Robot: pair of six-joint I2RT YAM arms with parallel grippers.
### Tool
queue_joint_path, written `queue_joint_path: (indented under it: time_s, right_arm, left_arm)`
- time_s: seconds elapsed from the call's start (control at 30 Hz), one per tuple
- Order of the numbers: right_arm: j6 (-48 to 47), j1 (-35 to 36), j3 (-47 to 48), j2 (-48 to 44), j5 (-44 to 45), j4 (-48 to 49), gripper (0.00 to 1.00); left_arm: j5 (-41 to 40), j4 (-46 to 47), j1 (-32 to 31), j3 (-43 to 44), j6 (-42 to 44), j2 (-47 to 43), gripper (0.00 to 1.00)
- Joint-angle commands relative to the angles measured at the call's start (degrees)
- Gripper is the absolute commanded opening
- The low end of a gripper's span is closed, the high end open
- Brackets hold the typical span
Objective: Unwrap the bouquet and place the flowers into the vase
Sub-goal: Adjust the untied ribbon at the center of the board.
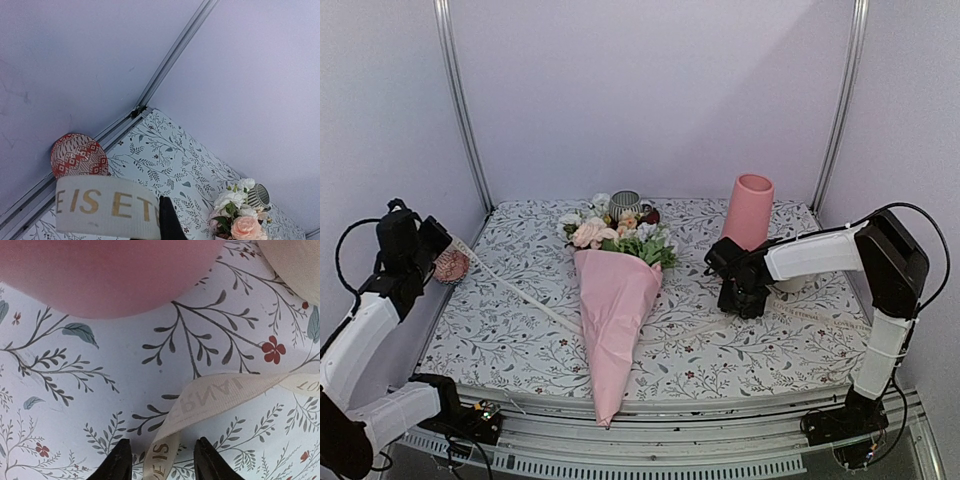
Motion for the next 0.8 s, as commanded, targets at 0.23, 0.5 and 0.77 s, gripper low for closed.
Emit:
queue_joint_path:
  time_s: [0.23, 0.5, 0.77]
  right_arm:
    - [2.2, -0.1, 1.2, 1.3, 0.9, -1.6, 0.03]
    - [8.8, -0.1, -2.0, -5.7, 5.8, -1.5, 0.02]
    - [9.3, -0.1, -1.9, -7.5, 6.2, 0.6, 0.01]
  left_arm:
    - [1.9, 0.2, 2.5, 4.1, 0.1, 1.2, 0.0]
    - [1.9, 2.3, 2.9, 5.1, -1.0, 3.9, 0.0]
    - [0.1, 3.4, 5.0, 8.5, -1.2, 8.0, 0.0]
